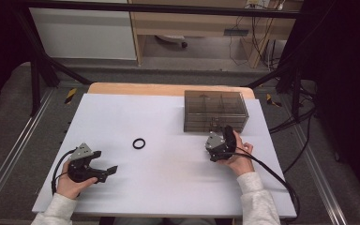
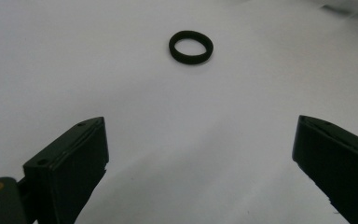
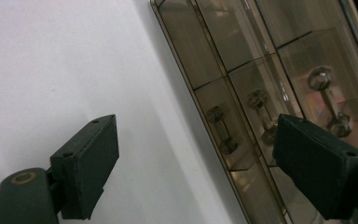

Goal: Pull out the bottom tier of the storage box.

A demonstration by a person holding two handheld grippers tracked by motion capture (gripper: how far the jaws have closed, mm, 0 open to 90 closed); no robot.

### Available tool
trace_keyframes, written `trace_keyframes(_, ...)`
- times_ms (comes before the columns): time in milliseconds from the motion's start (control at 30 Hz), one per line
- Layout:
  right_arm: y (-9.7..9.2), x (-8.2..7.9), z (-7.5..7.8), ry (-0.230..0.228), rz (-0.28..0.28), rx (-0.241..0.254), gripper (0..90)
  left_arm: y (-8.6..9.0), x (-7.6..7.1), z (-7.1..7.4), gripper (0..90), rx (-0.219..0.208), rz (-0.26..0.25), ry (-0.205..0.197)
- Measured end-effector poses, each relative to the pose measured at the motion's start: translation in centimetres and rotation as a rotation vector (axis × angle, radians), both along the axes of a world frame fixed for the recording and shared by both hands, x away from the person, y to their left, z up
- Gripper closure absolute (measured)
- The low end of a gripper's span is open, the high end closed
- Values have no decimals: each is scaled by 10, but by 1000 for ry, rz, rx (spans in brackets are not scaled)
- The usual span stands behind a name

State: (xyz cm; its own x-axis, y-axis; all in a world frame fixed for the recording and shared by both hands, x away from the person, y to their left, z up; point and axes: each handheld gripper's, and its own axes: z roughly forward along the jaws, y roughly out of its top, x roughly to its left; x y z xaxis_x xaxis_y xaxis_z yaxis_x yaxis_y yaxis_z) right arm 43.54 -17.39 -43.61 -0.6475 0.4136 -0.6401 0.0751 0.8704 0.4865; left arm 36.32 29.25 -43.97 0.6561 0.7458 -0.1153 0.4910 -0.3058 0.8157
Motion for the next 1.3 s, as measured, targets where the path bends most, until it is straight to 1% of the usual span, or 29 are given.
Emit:
trace_keyframes(33,1,0,-1,-8,14,-4,162,0,0,0,33,-1,0,0)
trace_keyframes(133,2,1,-2,-14,15,-13,163,0,0,0,33,0,0,0)
trace_keyframes(233,2,2,-4,-22,20,-31,182,0,0,0,33,0,2,-1)
trace_keyframes(333,3,2,-5,-25,17,-37,194,0,0,0,33,0,2,-2)
trace_keyframes(533,4,3,-8,-49,26,-57,218,0,0,0,34,1,2,-3)
trace_keyframes(667,5,3,-10,-57,25,-64,233,0,0,0,35,1,2,-4)
trace_keyframes(767,6,3,-12,-65,22,-87,248,0,0,0,35,1,1,-4)
trace_keyframes(1000,8,3,-16,-84,17,-111,272,-1,0,0,35,3,-1,-3)
trace_keyframes(1033,9,3,-17,-94,20,-123,287,-1,0,0,35,3,-2,-2)
trace_keyframes(1067,9,3,-17,-94,20,-123,287,-1,0,0,35,3,-2,-2)
trace_keyframes(1100,9,3,-18,-107,17,-121,300,0,0,0,35,3,0,-2)
trace_keyframes(1200,10,3,-18,-118,13,-117,317,0,0,0,35,3,0,-2)
trace_keyframes(1267,10,3,-18,-126,14,-119,330,-1,0,0,35,3,0,-2)
trace_keyframes(1300,10,3,-19,-136,13,-128,342,-1,0,0,35,3,-1,-2)
